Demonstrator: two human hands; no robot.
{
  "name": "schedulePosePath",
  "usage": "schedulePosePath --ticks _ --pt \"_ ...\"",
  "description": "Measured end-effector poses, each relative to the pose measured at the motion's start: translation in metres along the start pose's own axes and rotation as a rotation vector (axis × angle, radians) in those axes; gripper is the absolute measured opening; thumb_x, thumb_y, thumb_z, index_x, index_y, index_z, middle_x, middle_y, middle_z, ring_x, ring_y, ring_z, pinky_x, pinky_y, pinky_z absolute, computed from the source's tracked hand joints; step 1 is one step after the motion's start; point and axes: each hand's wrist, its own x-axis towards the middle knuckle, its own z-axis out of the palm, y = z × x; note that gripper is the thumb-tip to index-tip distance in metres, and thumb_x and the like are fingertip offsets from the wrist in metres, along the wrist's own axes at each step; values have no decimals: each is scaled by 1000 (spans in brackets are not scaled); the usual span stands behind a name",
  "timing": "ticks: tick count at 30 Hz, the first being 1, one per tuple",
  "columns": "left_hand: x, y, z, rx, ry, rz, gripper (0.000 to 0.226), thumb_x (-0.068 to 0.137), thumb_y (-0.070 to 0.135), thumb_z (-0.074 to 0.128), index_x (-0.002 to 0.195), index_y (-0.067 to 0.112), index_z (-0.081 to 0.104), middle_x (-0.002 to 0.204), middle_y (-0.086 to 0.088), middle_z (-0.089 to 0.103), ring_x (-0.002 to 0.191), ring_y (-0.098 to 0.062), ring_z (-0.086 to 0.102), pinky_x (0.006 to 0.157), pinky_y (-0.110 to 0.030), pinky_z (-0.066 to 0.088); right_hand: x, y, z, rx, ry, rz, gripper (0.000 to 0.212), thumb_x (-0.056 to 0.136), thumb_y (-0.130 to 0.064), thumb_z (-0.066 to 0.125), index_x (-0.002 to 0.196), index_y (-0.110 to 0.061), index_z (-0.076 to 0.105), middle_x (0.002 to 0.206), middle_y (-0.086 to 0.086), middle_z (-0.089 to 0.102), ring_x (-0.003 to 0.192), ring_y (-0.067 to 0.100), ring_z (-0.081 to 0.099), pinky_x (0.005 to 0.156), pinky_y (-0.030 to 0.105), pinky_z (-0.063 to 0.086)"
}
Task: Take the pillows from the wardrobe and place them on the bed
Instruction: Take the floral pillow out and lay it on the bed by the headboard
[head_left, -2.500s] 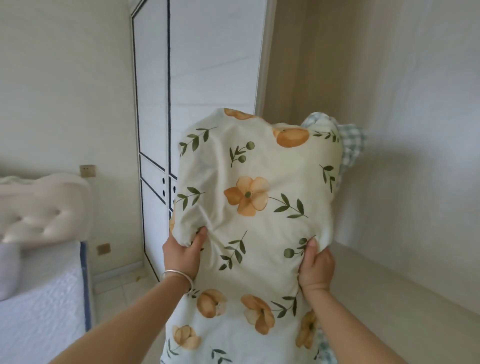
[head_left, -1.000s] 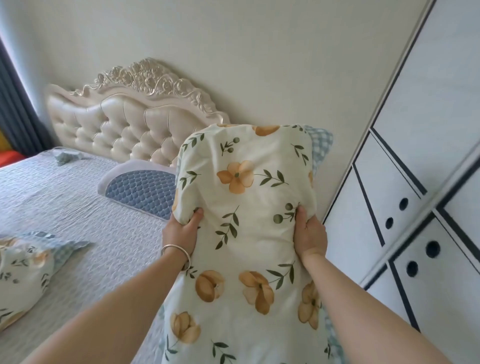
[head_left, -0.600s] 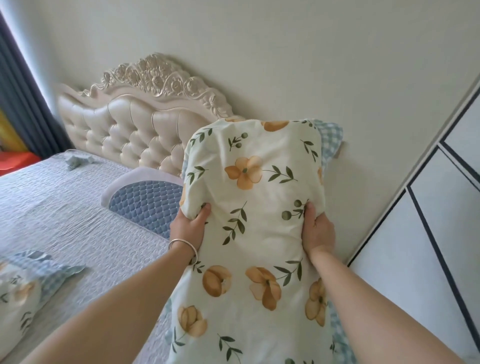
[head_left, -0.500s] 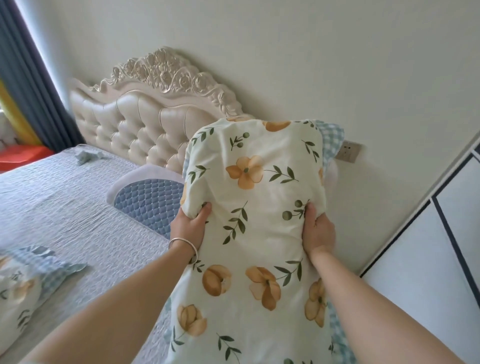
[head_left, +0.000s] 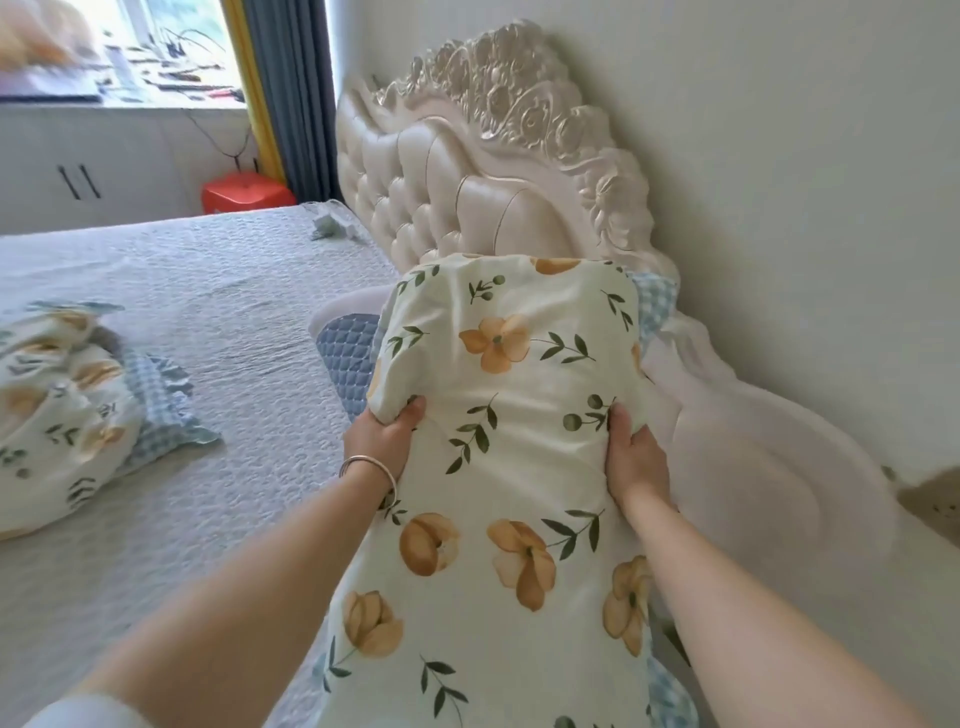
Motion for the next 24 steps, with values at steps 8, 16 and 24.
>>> schedulePosePath --ticks 8,16,24 --pt "60 -13 17 -243 189 -235 30 83 37 69 94 10 60 92 -11 63 90 -31 62 81 -38 47 81 -4 37 316 -313 167 61 83 -59 51 121 -12 59 121 7 63 105 24 58 96 37 44" --pt "119 6 41 -485 305 -361 29 85 39 66 96 14 55 92 -6 60 92 -27 57 80 -33 40 153 -8 65 236 -632 180 92 57 -87 49 126 -27 55 127 0 60 120 22 52 105 37 35" --pt "204 -3 71 -433 434 -489 60 84 48 64 129 10 52 128 -13 58 117 -33 54 96 -37 39 232 -19 121 -75 -832 16 98 58 -57 78 138 -22 34 128 0 56 108 17 56 93 30 42"
